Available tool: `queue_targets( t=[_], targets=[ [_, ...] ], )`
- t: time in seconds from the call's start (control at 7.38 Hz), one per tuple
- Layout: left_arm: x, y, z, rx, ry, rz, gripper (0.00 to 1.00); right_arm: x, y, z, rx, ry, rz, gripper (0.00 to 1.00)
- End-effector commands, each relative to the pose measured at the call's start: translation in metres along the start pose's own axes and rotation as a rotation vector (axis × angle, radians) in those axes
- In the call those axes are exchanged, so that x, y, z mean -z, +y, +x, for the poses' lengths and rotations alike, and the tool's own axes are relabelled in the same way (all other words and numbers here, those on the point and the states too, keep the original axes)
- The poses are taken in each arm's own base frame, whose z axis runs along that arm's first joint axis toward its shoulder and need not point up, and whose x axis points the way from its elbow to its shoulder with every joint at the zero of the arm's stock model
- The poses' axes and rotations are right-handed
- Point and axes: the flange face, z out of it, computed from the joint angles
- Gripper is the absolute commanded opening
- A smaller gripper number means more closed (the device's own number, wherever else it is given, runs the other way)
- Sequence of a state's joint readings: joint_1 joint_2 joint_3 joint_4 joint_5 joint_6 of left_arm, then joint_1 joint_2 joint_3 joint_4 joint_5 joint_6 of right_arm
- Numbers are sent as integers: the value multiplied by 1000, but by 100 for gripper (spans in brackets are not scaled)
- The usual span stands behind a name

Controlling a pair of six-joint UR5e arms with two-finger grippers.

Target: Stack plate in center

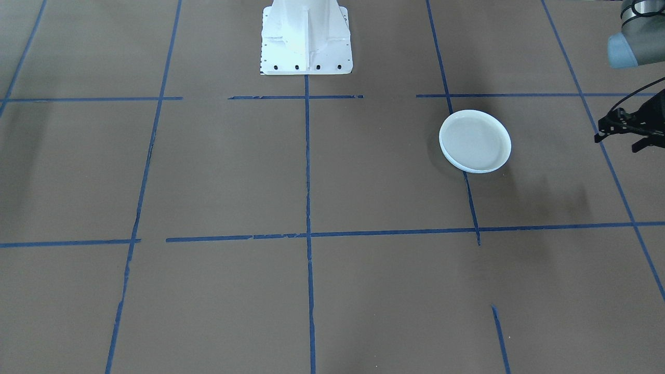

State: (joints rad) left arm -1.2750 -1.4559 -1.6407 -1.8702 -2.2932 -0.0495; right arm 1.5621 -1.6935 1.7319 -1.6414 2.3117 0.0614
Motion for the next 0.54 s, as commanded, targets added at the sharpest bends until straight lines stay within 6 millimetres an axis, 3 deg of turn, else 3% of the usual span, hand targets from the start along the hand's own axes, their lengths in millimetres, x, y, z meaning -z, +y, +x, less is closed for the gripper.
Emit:
queue_targets(
  t=[0.0,0.14,0.27,0.41],
  targets=[
    [83,-24,-56,-23,-101,-66,100,0,0,0,0,0,0,100],
    [121,-1,-94,118,-89,-44,100,0,0,0,0,0,0,100],
    [137,14,-112,184,-50,-11,100,0,0,0,0,0,0,100],
    [135,24,-112,214,44,22,100,0,0,0,0,0,0,100]
  ],
)
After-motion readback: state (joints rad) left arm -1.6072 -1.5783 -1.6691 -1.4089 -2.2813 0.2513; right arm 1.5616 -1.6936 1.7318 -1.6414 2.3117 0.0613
